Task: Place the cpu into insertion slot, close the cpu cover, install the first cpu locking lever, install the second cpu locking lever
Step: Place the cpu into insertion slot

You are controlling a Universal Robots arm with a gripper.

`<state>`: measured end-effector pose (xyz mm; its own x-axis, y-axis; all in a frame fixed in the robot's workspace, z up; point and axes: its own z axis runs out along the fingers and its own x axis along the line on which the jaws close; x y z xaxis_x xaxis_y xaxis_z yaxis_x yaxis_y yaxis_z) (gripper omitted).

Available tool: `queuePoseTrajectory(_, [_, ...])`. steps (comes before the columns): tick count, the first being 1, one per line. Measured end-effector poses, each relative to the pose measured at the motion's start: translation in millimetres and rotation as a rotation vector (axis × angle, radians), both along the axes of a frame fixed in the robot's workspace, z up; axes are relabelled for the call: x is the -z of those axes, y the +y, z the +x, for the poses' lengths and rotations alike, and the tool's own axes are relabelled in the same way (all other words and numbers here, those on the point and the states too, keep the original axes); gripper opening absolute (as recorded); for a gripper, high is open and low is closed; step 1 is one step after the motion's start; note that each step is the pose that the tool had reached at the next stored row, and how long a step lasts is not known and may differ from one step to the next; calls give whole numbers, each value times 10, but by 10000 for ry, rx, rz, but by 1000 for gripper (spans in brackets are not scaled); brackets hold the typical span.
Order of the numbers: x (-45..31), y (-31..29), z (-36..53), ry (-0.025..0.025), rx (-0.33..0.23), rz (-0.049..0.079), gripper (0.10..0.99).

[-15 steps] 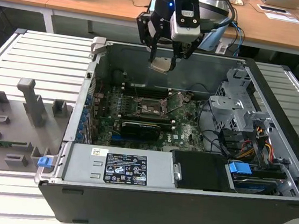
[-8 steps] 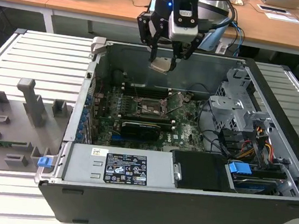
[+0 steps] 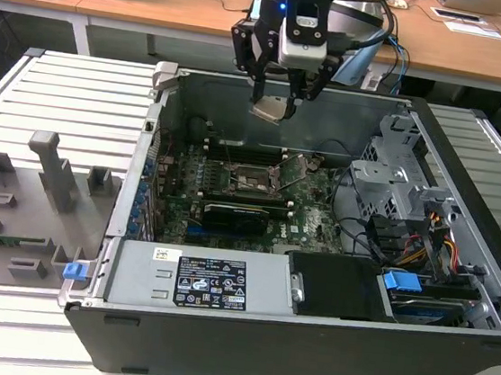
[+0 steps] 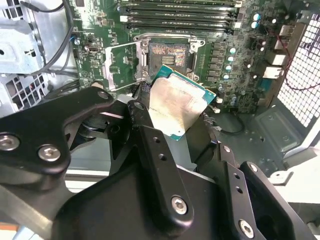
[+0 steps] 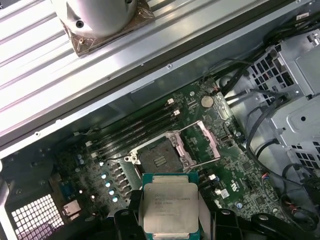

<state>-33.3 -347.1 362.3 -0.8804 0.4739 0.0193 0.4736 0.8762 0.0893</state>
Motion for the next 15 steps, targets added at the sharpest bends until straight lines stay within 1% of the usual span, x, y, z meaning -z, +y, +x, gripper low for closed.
queuePoseTrajectory(4, [0, 0, 0, 0, 295, -1, 533])
queuePoseTrajectory(8, [0, 0, 0, 0, 826, 0, 533])
queuePoseTrajectory(11, [1, 0, 0, 0, 1110, 0, 533])
queuePoseTrajectory(12, [1, 0, 0, 0, 1235, 0, 533])
queuePoseTrajectory(13, [5, 1, 0, -1, 1505, 2, 533])
queuePoseTrajectory(15, [7, 0, 0, 0, 1769, -2, 533])
